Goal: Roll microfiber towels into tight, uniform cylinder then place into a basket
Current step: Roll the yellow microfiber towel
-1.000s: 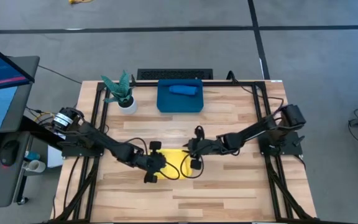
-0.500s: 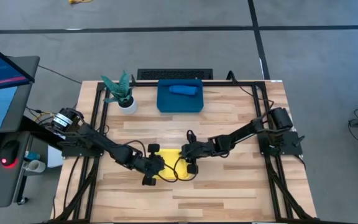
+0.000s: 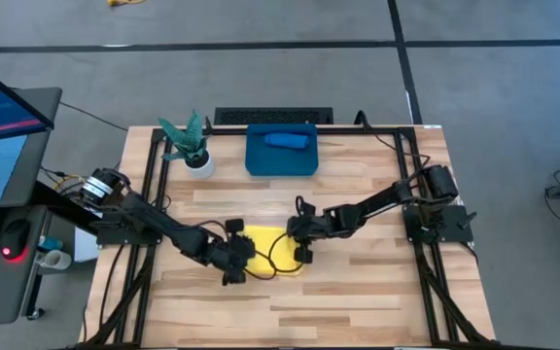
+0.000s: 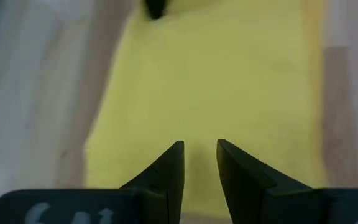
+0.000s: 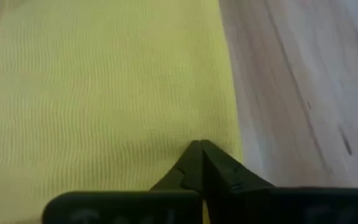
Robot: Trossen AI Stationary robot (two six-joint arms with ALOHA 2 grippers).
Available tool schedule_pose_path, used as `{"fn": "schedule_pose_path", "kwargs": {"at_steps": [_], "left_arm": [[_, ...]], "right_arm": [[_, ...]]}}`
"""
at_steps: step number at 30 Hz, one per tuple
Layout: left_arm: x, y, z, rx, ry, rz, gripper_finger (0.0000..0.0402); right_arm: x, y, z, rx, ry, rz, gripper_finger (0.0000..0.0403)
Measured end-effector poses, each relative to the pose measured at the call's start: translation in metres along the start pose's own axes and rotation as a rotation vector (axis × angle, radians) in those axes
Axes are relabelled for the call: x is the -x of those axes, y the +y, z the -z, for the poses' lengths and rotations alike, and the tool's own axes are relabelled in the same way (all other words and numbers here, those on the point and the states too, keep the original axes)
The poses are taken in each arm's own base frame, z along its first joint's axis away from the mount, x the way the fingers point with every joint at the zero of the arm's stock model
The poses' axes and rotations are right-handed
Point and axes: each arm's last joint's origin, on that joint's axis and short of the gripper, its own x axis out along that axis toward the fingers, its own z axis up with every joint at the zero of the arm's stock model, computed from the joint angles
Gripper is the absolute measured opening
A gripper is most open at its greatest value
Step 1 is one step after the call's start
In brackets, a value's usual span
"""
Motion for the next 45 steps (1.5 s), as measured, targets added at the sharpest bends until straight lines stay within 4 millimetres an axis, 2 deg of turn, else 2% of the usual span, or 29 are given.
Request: {"fn": "schedule_pose_path", "kwargs": {"at_steps": [4,9,16,22,26,34,42,45], "left_arm": [[0.011,0.004,-0.002,0.041,0.043,-0.078,0.0088],[0.024,0.0,-0.002,0.042,0.001,-0.107,0.0088],[0.027,-0.006,-0.007,0.086,-0.075,-0.087,0.0088],[0.024,-0.004,-0.014,0.14,-0.12,-0.077,0.0088],[0.021,-0.003,-0.02,0.184,-0.157,-0.068,0.0088],[0.008,-0.006,-0.027,0.206,-0.208,-0.03,0.0088],[-0.024,0.0,-0.019,0.183,-0.143,-0.088,0.0088],[-0.027,0.001,-0.019,0.188,-0.134,-0.069,0.0088]], "right_arm": [[0.0,-0.003,0.0,-0.098,0.013,0.012,0.0012],[0.003,-0.007,0.004,-0.272,0.057,0.067,0.0016],[0.012,-0.006,0.012,-0.468,0.103,0.19,0.0013],[0.033,0.009,0.011,-0.459,0.1,0.154,0.002],[0.058,0.016,0.001,-0.428,0.025,0.164,0.002],[0.097,0.017,-0.008,-0.373,-0.069,0.237,0.0019],[0.103,0.021,-0.002,-0.32,-0.041,0.27,0.0022],[0.102,0.019,-0.001,-0.317,-0.026,0.283,0.002]]}}
